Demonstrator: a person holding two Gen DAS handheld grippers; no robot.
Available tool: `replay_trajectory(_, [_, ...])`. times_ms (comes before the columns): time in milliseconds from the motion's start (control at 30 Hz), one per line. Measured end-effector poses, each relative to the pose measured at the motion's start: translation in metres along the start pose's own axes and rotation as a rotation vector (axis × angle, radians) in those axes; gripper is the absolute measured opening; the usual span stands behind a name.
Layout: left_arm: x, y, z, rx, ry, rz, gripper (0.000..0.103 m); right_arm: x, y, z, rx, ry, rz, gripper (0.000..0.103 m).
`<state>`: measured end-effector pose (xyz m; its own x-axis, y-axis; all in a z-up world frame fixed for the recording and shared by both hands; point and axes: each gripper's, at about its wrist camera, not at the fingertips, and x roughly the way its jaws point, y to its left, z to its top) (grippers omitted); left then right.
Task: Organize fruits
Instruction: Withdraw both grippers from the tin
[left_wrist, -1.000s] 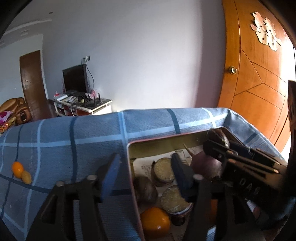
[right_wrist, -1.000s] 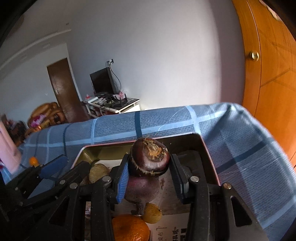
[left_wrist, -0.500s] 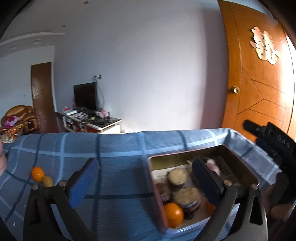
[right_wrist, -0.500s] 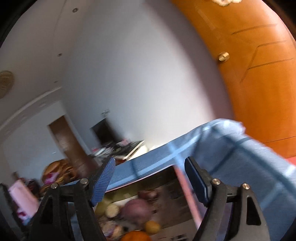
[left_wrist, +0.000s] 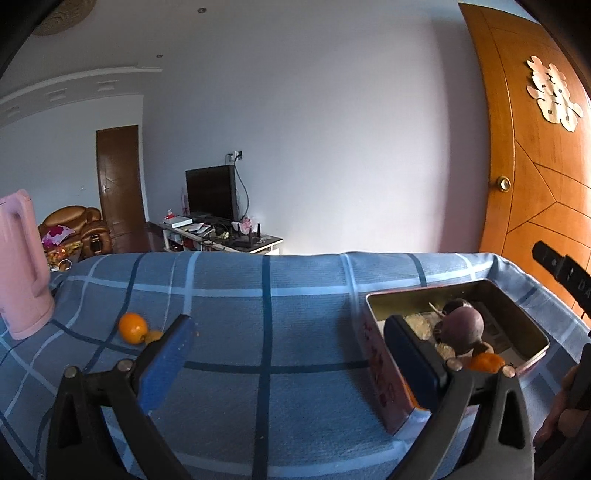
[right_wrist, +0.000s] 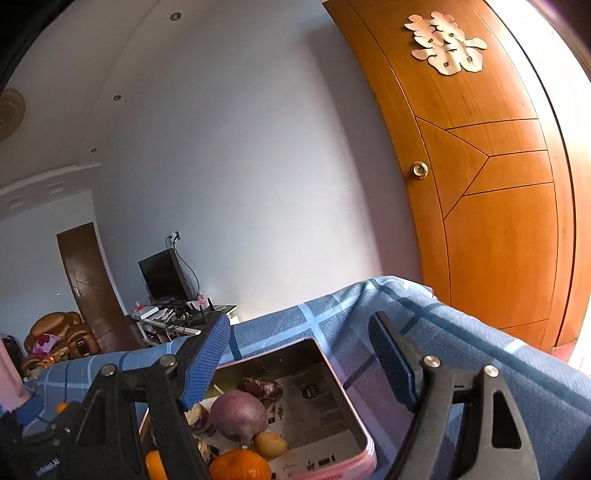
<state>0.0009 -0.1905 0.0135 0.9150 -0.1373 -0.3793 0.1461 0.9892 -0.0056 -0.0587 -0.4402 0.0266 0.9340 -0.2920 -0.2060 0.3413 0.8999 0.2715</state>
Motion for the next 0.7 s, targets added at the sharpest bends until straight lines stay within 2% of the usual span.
replay_trajectory(100, [-0.005,0.003,-0.003,0.011,0.004,-0.021,0.103,-0.006,0.0,-0.004,0.009,0.018,-0.021,0.079])
replay_trajectory(400, [-0.027,0.01,-0.01,0.046,-0.026,-0.037,0.103,-0.039,0.007,-0.011,0.004,-0.009,-0.094,0.079])
replay_trajectory(700, [-0.042,0.026,-0.015,0.054,-0.022,-0.034,0.103,-0.062,0.037,-0.023,-0.032,0.017,-0.057,0.079])
